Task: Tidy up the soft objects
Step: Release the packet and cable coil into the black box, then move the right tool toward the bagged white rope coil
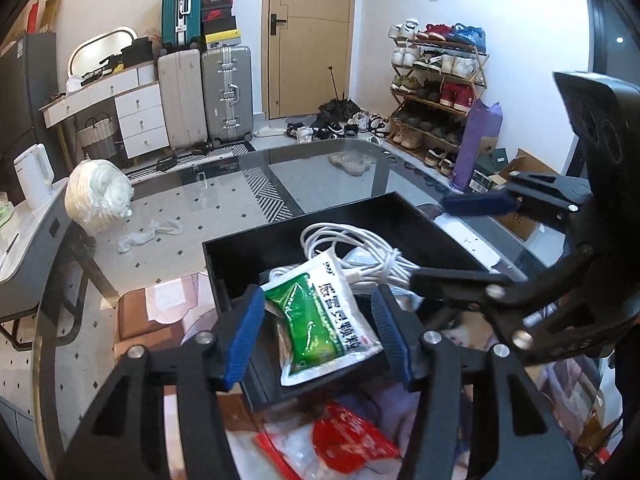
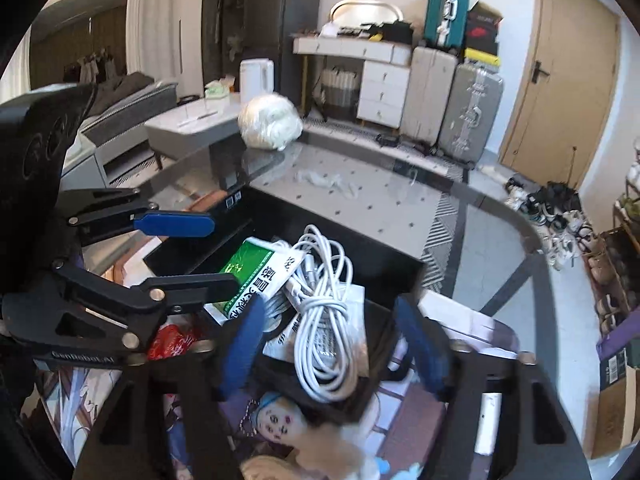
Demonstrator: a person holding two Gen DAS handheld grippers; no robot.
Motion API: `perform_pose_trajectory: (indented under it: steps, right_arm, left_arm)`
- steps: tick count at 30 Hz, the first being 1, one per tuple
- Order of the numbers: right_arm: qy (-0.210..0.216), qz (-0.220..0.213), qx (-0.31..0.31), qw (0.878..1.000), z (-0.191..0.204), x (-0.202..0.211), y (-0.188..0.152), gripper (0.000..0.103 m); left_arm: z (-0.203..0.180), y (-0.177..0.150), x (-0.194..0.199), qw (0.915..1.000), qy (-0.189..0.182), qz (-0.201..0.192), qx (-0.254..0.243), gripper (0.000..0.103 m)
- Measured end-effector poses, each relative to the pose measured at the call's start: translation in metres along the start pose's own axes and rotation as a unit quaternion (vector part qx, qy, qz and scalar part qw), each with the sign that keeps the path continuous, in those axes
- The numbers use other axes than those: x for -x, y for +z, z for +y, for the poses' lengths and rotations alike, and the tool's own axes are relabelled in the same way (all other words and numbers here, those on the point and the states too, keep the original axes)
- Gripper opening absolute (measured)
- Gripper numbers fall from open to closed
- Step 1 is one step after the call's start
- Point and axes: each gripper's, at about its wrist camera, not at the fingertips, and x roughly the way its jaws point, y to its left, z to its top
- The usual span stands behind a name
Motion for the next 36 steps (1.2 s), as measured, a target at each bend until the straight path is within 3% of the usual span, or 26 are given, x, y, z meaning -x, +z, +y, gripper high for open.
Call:
perform_pose_trajectory:
  steps: [3,5,6,10,17,25,36]
  right_arm:
    - [-0.018,-0.025,-0.015,0.999,-0.001,0.023,-0.008,0.099]
    - [-0.021,-0.038,-0.038,0.998,-0.004,0.039,-0.015,0.102]
    - [-0.021,-0.047,-0.048,0.998,-0.006,0.046,-0.018,0.102]
    - [-0.024,-0.062,-0.089,0.994,-0.013,0.069,-0.030,0.103]
    - [-0.026,-0.058,-0.107,0.992,-0.006,0.091,-0.055,0.103]
    - [-0.013,-0.035,-0.120,0.992,0.006,0.088,-0.088,0.103]
    - [-0.001,-0.012,-0.126,0.992,0.010,0.076,-0.105,0.103]
  left_arm:
    - [-0.004,-0.004,0.013,1.0000,0.007,-0.006,0.002,0.067]
    - [-0.004,-0.007,0.022,0.9998,0.014,-0.013,0.008,0.100]
    - [-0.005,-0.009,0.028,0.9995,0.020,-0.021,0.011,0.103]
    - [-0.007,-0.019,0.044,0.9991,0.023,-0.031,0.018,0.103]
    - [-0.006,-0.044,0.062,0.9983,0.033,-0.031,0.036,0.103]
    - [-0.007,-0.071,0.068,0.9976,0.050,-0.019,0.045,0.103]
    - [-0.012,-0.090,0.058,0.9962,0.062,-0.004,0.061,0.103]
